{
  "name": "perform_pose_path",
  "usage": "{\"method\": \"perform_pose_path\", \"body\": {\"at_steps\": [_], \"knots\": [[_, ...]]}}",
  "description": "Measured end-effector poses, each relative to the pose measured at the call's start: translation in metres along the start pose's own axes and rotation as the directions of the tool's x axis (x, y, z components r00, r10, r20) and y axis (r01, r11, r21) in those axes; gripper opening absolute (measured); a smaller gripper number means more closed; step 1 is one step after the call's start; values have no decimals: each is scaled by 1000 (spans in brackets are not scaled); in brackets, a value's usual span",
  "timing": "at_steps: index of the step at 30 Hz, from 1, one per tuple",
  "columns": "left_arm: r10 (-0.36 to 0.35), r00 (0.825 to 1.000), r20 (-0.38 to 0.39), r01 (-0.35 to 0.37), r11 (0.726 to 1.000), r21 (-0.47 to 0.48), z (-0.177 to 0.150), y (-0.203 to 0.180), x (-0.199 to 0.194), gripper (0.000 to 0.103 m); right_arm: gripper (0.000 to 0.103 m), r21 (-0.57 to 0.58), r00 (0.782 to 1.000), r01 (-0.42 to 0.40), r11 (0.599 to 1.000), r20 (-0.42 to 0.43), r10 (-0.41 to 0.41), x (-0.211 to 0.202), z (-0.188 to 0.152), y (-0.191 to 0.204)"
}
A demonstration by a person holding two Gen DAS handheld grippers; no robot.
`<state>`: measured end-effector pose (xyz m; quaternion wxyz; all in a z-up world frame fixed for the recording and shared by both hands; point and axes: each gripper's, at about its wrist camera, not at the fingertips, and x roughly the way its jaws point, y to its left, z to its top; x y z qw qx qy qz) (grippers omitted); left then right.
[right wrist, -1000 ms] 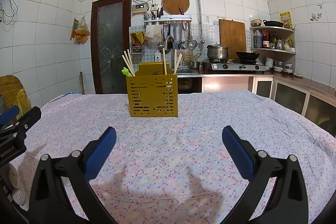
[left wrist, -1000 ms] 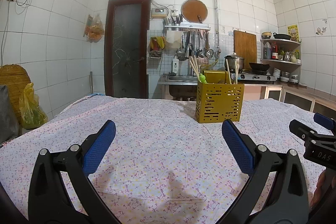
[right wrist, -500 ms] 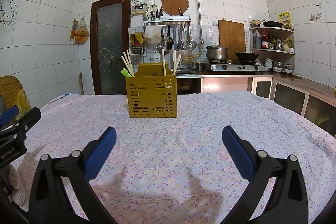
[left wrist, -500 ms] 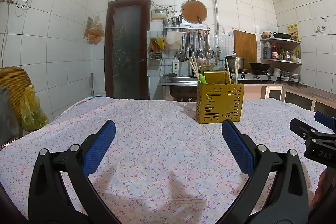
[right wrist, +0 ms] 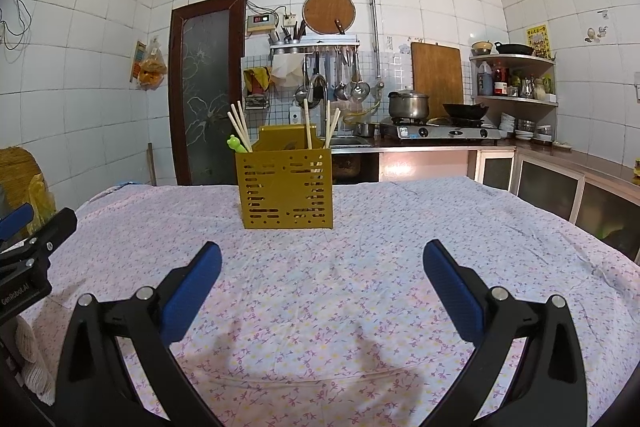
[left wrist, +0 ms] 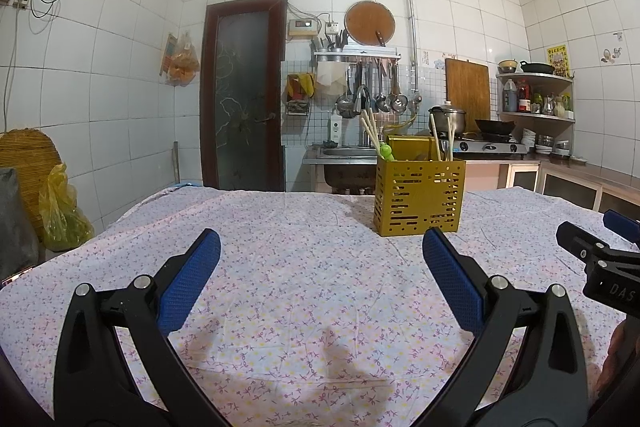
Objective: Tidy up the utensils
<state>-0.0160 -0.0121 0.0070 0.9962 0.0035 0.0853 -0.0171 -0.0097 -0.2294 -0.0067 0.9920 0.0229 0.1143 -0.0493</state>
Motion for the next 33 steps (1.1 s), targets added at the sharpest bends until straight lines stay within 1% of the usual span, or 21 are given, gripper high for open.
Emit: {"method": "perform_pose_path", "body": {"at_steps": [33], "knots": [[1,1000,4,-1,1000,3,0,5,2,98,98,1,1000,5,1000,9,-5,-4,-2,1]]}}
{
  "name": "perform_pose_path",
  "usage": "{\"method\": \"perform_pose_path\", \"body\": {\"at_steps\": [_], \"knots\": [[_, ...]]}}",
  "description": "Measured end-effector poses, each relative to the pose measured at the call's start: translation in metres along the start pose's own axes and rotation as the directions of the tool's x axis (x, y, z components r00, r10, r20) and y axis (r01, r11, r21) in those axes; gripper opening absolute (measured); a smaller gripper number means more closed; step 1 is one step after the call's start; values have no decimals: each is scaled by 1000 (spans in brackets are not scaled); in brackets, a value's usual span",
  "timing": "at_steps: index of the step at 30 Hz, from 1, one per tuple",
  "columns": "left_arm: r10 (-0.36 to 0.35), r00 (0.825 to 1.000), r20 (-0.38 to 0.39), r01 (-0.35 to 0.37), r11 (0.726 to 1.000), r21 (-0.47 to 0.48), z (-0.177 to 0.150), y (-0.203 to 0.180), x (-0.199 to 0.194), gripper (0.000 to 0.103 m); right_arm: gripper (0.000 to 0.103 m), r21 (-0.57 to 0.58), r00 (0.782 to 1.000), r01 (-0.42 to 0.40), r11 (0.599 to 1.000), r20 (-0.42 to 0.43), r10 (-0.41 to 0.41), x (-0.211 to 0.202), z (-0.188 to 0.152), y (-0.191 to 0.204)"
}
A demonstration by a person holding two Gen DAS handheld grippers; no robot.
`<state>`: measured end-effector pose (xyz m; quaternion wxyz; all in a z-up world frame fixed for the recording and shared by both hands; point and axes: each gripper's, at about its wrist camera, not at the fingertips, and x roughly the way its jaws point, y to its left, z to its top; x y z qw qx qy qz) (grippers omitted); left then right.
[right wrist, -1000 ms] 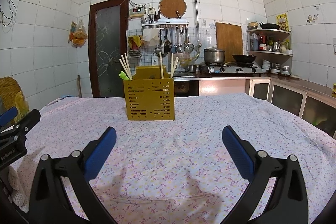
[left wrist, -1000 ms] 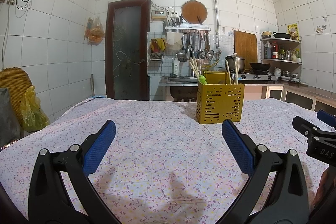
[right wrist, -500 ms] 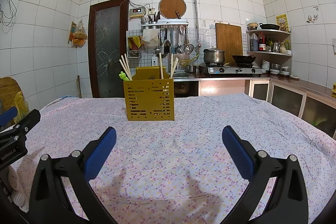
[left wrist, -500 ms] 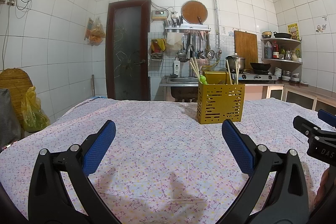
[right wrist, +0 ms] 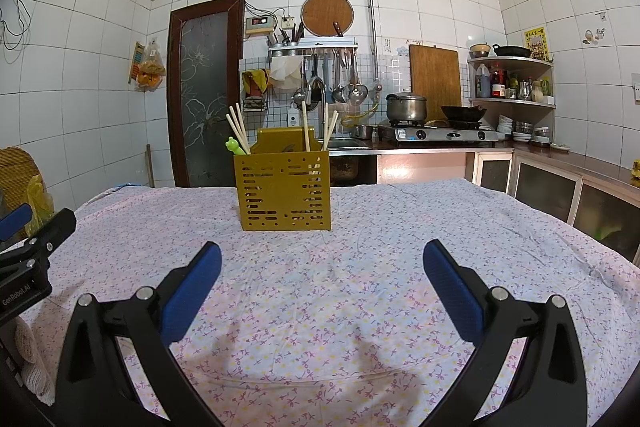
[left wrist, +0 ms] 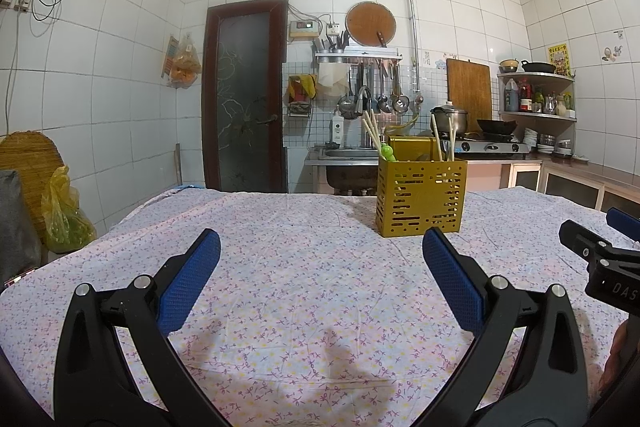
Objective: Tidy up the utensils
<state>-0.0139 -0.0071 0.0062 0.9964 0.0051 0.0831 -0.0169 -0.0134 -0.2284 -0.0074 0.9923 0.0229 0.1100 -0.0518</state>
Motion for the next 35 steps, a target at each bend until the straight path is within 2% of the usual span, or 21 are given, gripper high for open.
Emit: {"method": "perform_pose_path", "body": {"at_steps": [35], "knots": [[12,1000,3,-12,1000,6,6,23,7,98,98,1,1000,2,1000,-2,-2,0,0,0]]}}
